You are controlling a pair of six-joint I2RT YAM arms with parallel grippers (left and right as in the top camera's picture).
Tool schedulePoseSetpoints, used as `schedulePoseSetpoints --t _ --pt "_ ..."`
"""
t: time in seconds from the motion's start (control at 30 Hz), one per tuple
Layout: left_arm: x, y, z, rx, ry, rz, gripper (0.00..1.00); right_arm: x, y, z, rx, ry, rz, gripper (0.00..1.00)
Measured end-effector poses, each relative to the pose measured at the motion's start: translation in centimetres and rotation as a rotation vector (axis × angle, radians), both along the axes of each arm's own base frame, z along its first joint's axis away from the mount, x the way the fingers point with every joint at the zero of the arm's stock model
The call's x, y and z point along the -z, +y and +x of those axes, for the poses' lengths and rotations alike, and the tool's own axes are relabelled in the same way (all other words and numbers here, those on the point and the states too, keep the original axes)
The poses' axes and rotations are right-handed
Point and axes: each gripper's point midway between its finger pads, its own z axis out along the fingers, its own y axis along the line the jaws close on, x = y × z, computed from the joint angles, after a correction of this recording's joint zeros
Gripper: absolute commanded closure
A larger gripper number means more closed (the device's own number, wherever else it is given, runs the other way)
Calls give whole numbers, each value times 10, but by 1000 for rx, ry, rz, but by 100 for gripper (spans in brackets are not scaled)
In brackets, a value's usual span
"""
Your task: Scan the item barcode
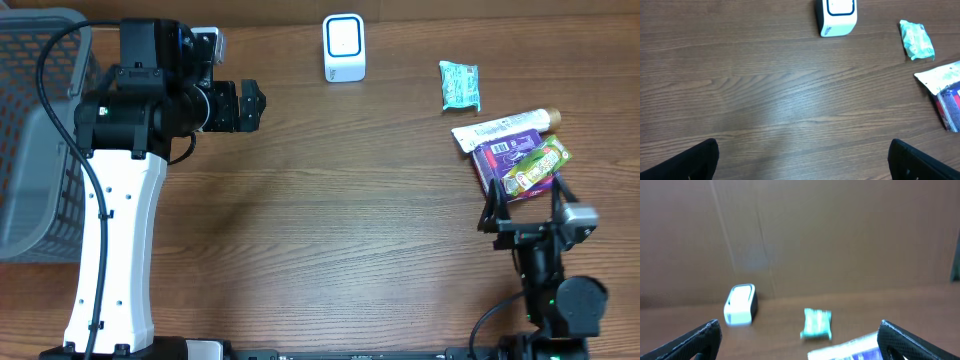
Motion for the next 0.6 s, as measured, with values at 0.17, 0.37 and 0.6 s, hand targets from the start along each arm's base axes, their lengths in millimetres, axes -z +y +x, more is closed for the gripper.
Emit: schedulePoseSetpoints --t 0.17,0.37,0.6 --pt "0 0 0 0 0 0 0 30 1 -4 -5 15 0 0" --pt "0 0 0 0 0 0 0 59 9 -10 -42 119 -3 0" --pt "0 0 0 0 0 0 0 55 9 -11 -48 100 -3 0"
